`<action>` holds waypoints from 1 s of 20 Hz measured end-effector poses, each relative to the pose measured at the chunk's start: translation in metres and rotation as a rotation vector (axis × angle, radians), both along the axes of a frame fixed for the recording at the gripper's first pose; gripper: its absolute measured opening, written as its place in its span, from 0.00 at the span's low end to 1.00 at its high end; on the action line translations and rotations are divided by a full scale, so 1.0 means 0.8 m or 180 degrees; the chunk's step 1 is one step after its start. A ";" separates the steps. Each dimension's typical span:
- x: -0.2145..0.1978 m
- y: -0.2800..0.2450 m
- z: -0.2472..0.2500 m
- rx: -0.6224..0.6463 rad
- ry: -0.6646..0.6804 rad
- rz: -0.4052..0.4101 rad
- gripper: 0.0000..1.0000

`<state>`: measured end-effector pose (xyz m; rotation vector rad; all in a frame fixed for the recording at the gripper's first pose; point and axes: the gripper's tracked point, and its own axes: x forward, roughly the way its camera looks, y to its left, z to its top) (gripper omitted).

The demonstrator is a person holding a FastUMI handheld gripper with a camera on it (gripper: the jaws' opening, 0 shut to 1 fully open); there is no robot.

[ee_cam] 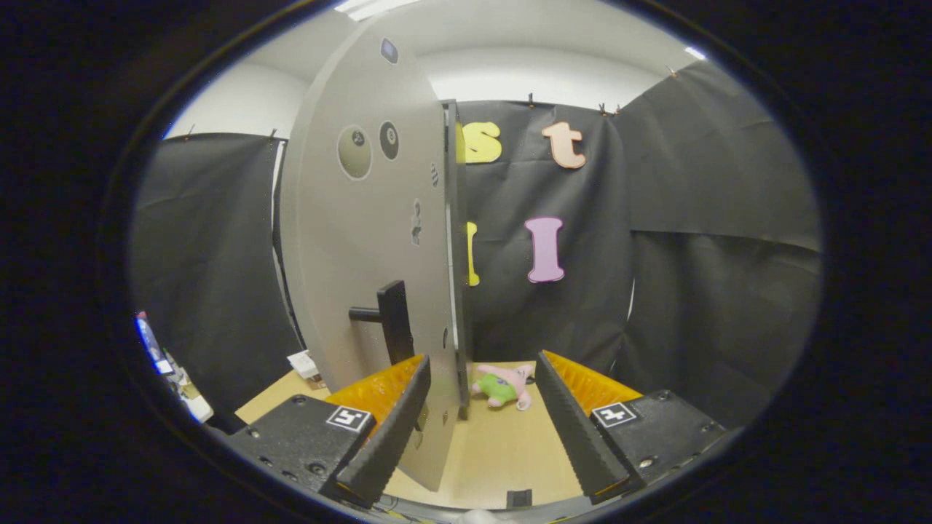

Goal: Open the shoe cabinet door, grab the shoes and put them into the shoe cabinet, then close the shoe cabinet door.

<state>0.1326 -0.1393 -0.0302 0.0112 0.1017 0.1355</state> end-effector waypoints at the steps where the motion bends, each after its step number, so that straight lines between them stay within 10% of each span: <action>1: -0.002 0.009 0.001 -0.0009 -0.0007 -0.0016 0.96; 20: 0.035 0.270 -0.018 -0.0160 0.0009 0.0473 0.98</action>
